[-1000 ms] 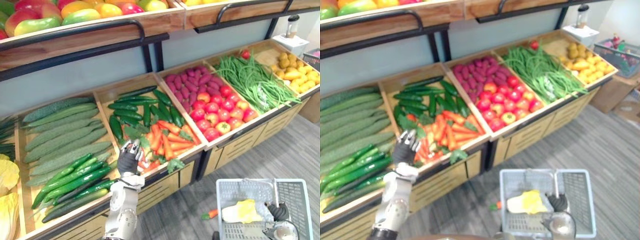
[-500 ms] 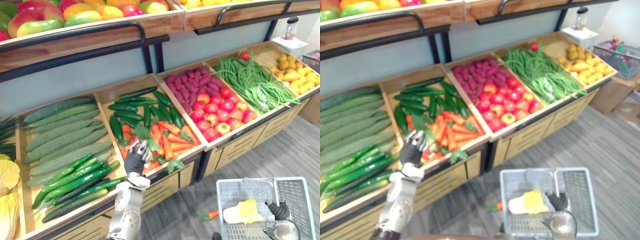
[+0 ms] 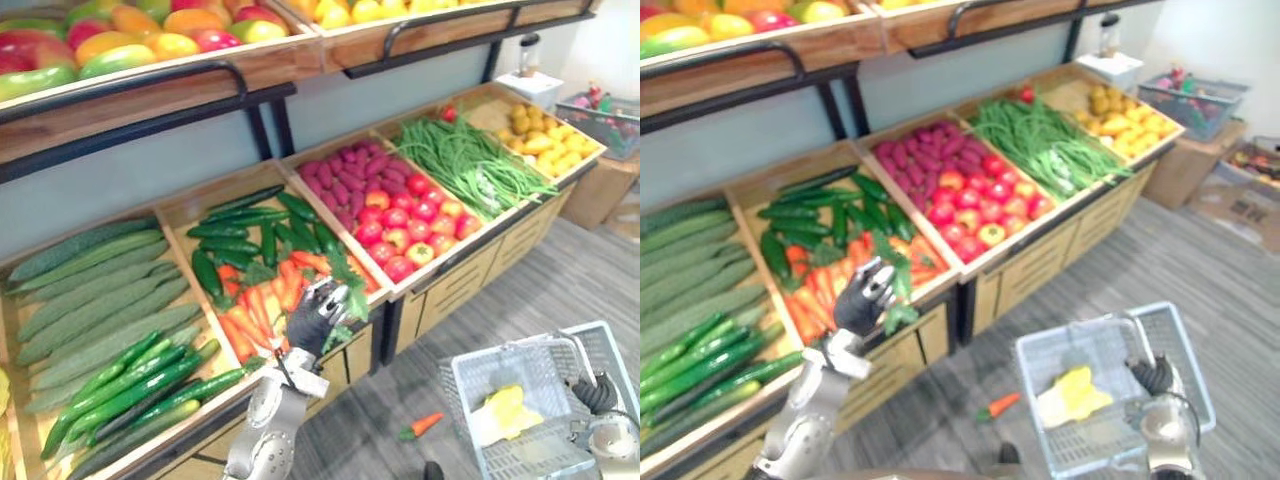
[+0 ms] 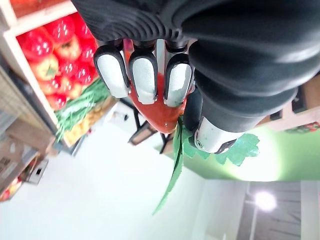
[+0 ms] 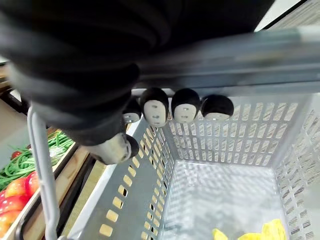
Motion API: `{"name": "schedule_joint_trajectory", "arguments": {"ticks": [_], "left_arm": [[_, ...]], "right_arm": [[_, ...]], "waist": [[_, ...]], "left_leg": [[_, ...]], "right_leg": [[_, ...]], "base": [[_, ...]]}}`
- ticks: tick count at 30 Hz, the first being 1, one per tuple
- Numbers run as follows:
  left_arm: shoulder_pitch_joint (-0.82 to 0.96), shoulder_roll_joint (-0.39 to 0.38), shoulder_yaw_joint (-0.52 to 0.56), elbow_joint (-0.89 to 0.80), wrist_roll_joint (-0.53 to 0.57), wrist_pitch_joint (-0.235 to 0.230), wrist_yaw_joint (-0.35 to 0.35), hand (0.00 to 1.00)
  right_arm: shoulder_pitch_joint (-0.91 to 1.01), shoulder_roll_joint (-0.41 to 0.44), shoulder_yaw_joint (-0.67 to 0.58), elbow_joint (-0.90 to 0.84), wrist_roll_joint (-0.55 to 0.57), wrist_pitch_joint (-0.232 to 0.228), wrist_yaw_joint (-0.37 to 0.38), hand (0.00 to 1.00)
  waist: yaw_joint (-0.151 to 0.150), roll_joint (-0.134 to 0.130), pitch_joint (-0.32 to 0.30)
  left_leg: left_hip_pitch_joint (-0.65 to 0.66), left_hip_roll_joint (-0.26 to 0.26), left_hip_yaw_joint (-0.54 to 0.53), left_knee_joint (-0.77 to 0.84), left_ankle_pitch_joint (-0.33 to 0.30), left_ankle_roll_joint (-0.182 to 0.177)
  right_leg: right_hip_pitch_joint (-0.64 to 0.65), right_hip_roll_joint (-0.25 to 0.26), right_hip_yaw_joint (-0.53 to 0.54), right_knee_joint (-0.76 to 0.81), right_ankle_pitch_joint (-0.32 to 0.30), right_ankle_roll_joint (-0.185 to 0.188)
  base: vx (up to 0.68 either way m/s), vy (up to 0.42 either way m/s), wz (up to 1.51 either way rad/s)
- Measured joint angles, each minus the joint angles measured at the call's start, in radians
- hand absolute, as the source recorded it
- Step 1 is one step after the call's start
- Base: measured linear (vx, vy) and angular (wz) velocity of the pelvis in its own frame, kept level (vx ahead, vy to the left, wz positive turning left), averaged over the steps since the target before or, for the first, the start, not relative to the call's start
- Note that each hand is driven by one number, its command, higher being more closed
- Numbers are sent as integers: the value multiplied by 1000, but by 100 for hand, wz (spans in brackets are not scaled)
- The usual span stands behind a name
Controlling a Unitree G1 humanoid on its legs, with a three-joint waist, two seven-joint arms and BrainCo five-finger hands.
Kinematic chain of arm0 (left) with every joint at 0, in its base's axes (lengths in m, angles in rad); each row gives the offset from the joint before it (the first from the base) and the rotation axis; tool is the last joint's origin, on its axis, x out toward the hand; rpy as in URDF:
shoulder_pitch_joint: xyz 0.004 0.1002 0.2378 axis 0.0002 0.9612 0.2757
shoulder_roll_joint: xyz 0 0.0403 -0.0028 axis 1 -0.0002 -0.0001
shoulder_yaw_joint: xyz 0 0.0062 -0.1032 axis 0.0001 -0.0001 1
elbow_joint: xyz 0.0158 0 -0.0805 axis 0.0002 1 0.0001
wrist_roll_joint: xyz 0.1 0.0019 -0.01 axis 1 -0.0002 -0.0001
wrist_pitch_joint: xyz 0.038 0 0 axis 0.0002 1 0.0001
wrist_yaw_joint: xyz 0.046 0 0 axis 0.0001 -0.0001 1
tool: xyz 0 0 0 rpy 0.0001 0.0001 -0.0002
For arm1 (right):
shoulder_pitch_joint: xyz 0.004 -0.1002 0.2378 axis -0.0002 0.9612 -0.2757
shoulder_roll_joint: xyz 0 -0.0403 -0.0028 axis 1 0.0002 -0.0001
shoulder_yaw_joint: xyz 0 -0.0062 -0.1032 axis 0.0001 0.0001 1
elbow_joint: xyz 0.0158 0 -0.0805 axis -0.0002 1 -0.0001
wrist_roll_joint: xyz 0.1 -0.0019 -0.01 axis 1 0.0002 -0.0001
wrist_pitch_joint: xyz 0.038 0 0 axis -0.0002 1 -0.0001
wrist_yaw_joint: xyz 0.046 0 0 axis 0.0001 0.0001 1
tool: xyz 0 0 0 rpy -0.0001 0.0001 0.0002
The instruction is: Pick vegetable in the basket
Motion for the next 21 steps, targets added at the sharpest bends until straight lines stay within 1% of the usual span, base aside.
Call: {"name": "schedule_joint_trajectory", "arguments": {"ticks": [3, 5, 10, 12, 13, 14, 16, 18, 21], "left_arm": [[0, 8, -51, -28, 0, 1, -19, 100], [0, 31, -120, -37, 0, 2, -44, 100], [-2, 77, -271, -62, -1, 16, -88, 100], [-5, 87, -331, -78, -2, 19, -122, 100], [-5, 88, -343, -79, -3, 22, -126, 100], [-9, 89, -367, -79, -4, 34, -131, 100], [-20, 108, -410, -79, -34, 43, -145, 100], [-39, 126, -459, -79, -40, 58, -159, 100], [-48, 125, -492, -74, -40, 60, -161, 100]], "right_arm": [[-29, -44, 35, 23, 0, 0, 27, 100], [-59, -73, 68, 28, 1, 4, 52, 100], [-107, -87, 110, 18, 2, 5, 66, 100], [-112, -87, 117, -36, 3, 8, 66, 100], [-112, -87, 121, -53, 3, 9, 67, 100], [-112, -87, 132, -77, 5, 9, 66, 100], [-112, -84, 143, -111, 7, 9, 67, 100], [-113, -82, 146, -145, 7, 9, 67, 100], [-118, -79, 178, -180, 8, 9, 67, 100]], "waist": [[12, 2, -1], [15, 8, 3], [20, 11, 5], [22, 18, 10], [24, 20, 12], [25, 22, 13], [30, 23, 13], [41, 24, 15], [42, 24, 20]], "left_leg": [[23, -4, 59, 0, -10, -4], [48, -5, 108, 0, -17, -9], [91, 10, 189, 15, -44, -25], [100, 22, 220, 42, -68, -33], [103, 25, 225, 48, -73, -34], [105, 31, 242, 63, -83, -38], [104, 40, 249, 76, -92, -42], [104, 46, 252, 85, -97, -45], [104, 46, 253, 85, -98, -45]], "right_leg": [[-25, 11, 61, 14, 3, 5], [-31, 23, 109, 14, 7, 11], [-32, 52, 177, 14, 8, 13], [-32, 61, 204, 14, 8, 14], [-31, 64, 212, 14, 8, 14], [-31, 68, 216, 14, 9, 14], [-31, 75, 224, 12, 11, 10], [-30, 80, 224, 12, 14, 7], [-30, 80, 223, 10, 14, 7]], "base": [[-18, -2, -59], [-10, -12, -55], [-2, -34, -48], [17, -31, -39], [27, -14, -32], [31, -15, -26], [33, -19, -15], [33, -16, -3], [0, 0, 0]]}}
